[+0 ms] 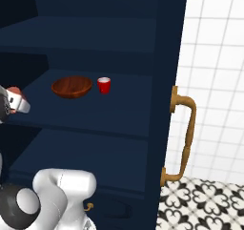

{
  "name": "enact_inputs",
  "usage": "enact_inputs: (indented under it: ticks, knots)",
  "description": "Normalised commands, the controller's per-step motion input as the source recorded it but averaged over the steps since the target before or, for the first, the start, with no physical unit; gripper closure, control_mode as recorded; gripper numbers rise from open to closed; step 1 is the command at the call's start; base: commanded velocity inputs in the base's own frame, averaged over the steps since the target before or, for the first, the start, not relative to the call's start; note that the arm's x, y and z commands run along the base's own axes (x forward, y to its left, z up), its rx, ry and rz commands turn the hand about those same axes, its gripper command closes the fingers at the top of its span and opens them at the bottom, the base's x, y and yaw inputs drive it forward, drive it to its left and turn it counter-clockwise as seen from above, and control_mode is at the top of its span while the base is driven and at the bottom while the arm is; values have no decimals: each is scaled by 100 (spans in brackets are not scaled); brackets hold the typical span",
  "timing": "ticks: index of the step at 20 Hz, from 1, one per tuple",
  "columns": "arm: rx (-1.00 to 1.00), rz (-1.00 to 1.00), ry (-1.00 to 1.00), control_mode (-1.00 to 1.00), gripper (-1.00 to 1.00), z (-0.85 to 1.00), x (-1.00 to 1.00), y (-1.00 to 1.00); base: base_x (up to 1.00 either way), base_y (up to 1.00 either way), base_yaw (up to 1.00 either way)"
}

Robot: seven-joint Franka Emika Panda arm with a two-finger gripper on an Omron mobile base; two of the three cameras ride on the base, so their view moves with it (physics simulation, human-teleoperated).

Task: Gather all objects into one cabinet and sort the glasses and bowls to opposite sides.

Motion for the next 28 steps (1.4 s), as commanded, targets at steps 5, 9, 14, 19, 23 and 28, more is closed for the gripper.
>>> enact_inputs:
  ticks: [5, 9, 14, 19, 23, 28]
  knots:
    - [0, 0, 0, -100, 100, 0, 16, -7, 0, 0, 0]
    - [0, 0, 0, -100, 100, -1, 16, -7, 0, 0, 0]
    - [-6, -3, 0, -100, 100, -1, 0, -83, 0, 0, 0]
    - [-4, -8, -1, -100, 100, 0, 0, -100, 0, 0, 0]
    - [-3, -6, 0, -100, 100, 0, 1, -100, 0, 0, 0]
    - [0, -6, 0, -100, 100, -8, 32, -100, 0, 0, 0]
